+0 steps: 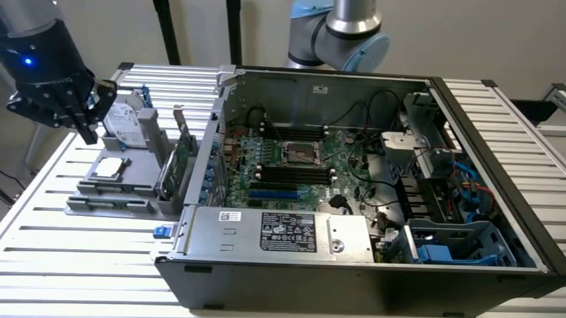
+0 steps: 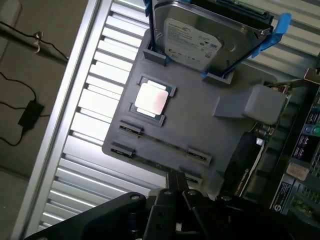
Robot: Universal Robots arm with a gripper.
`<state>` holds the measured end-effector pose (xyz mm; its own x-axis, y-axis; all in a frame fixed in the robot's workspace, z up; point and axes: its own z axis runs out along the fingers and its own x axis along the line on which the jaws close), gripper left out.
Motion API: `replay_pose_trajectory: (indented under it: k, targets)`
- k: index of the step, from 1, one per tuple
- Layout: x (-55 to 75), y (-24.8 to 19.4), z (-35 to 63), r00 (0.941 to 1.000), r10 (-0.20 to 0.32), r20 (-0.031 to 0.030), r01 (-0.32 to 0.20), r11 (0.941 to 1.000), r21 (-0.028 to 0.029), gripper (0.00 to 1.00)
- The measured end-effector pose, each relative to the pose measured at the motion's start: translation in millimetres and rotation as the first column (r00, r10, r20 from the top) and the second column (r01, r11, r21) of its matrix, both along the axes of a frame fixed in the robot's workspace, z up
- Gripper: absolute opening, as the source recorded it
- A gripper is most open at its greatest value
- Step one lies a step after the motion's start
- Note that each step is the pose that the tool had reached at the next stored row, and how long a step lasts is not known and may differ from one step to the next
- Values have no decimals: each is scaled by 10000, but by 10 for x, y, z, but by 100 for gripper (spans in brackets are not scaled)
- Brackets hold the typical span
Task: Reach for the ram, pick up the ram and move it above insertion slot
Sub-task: 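Pick up the ram and move it above insertion slot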
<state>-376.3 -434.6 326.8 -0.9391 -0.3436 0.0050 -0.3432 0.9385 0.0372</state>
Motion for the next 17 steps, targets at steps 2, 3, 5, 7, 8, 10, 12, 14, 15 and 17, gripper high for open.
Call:
replay_pose_trajectory:
  k: [2, 3, 5, 7, 8, 10, 12, 14, 15, 17]
  targets:
    - [0, 0, -2, 9994, 359, 0, -359, 9994, 0, 11]
    - [0, 0, -3, 9985, 540, 1, -540, 9985, 0, 11]
    - [0, 0, -6, 9958, 914, 0, -914, 9958, 0, 11]
    - [0, 0, -8, 9919, 1272, 1, -1272, 9919, 0, 11]
    - [0, 0, -9, 9893, 1456, 1, -1456, 9893, 0, 11]
    - [0, 0, -12, 9834, 1816, 1, -1816, 9834, 1, 11]
    - [0, 0, -14, 9761, 2173, 0, -2173, 9761, 1, 11]
    - [0, 0, -16, 9679, 2512, 0, -2512, 9679, 0, 11]
    - [0, 0, -17, 9631, 2692, 1, -2692, 9631, 0, 11]
    - [0, 0, -19, 9524, 3047, 0, -3047, 9524, 0, 11]
